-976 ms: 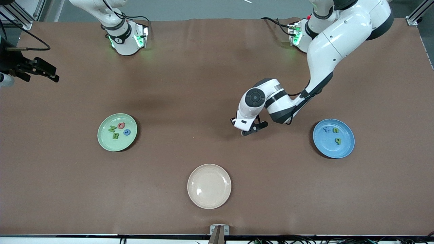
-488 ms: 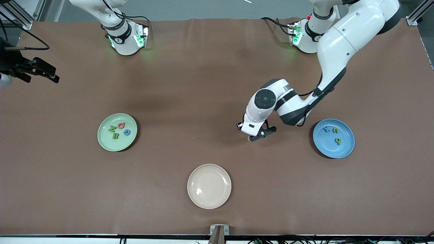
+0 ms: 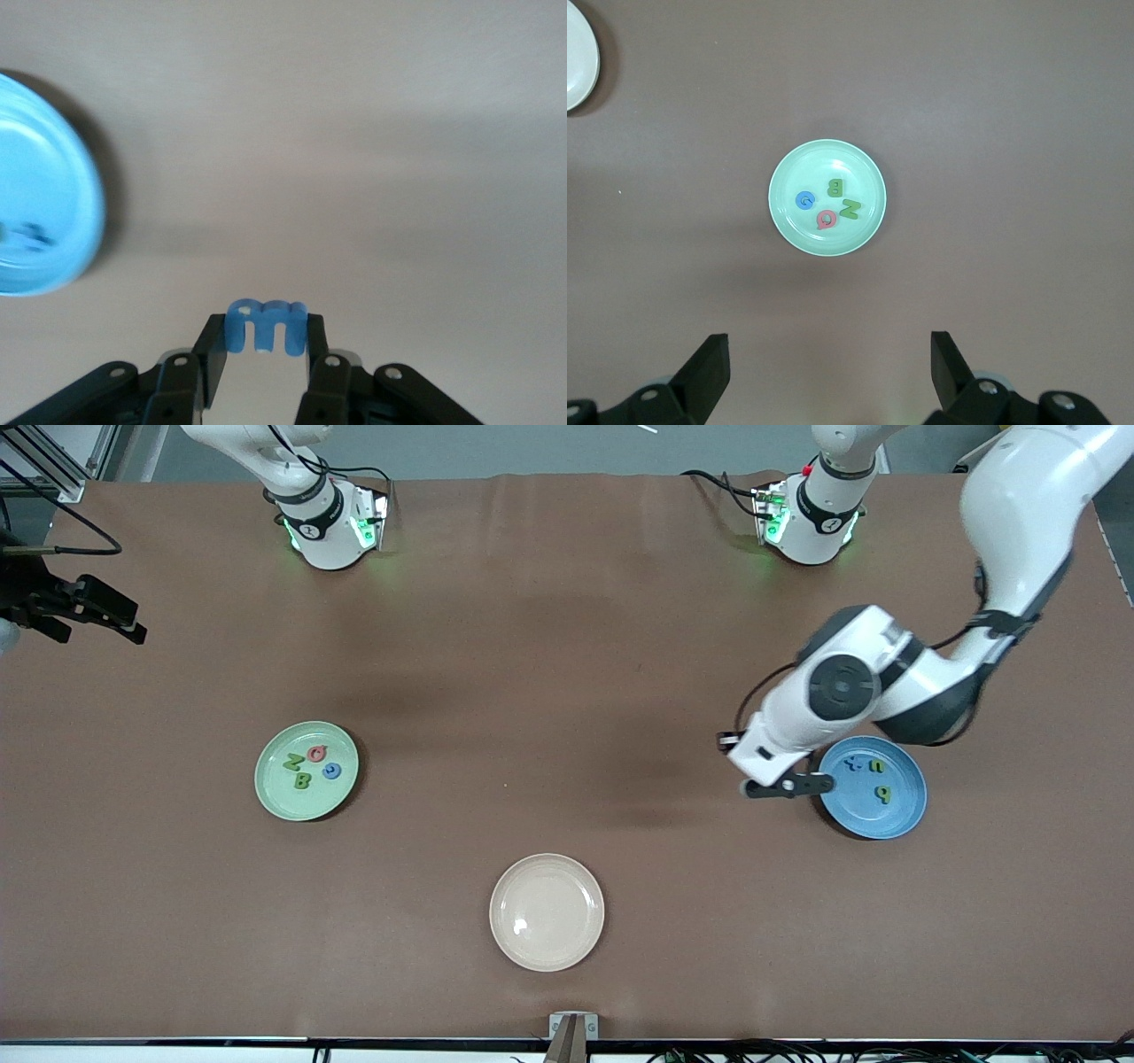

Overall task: Sort upper and lower case letters into plates
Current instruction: 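Carry the blue m with the left gripper over the blue plate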

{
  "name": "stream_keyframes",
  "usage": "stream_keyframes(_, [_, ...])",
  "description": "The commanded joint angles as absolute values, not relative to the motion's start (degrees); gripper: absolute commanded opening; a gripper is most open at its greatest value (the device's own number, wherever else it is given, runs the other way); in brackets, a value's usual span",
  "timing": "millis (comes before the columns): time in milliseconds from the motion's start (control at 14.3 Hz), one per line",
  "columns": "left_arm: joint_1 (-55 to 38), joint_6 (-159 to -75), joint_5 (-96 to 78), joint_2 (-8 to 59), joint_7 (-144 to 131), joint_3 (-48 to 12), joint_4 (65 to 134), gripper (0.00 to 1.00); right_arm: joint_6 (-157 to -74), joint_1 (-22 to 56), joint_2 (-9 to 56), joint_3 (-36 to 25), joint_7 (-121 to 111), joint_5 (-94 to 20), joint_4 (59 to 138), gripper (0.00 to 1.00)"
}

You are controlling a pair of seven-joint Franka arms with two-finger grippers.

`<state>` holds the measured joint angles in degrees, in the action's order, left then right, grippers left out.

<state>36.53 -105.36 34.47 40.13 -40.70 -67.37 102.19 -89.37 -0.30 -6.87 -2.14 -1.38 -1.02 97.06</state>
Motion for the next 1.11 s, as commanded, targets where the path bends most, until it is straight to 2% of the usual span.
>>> stream_keyframes(0, [42.4, -103.1, 35.0, 36.2, -29.1, -68.6, 104.8, 0.14, -89.1, -0.7, -5.5, -2.0, -3.9, -0.4, 95.3, 1.00])
stream_keyframes(348, [52.9, -105.0, 41.6, 35.9, -14.8, -68.6, 107.9, 0.13, -88.8, -0.6, -5.7, -2.0, -0.8, -1.1, 96.7, 1.00])
stream_keyframes(627, [60.2, -118.9, 45.8, 38.1, -12.0, -67.2, 114.9, 0.12, -88.9, -0.5, -5.8, -1.9, 1.5, -1.2, 97.7, 1.00])
stream_keyframes(906, [59.7, -124.8, 49.0, 40.3, -12.0, -62.5, 115.9, 0.12, -89.4, -0.6, -6.5, -1.9, -1.2, -1.1, 99.1, 1.00])
stream_keyframes(1045, [55.7, -125.0, 49.1, 40.9, -12.4, -59.8, 115.2, 0.13, -89.5, -0.6, -7.3, -1.9, -1.2, -1.1, 99.7, 1.00])
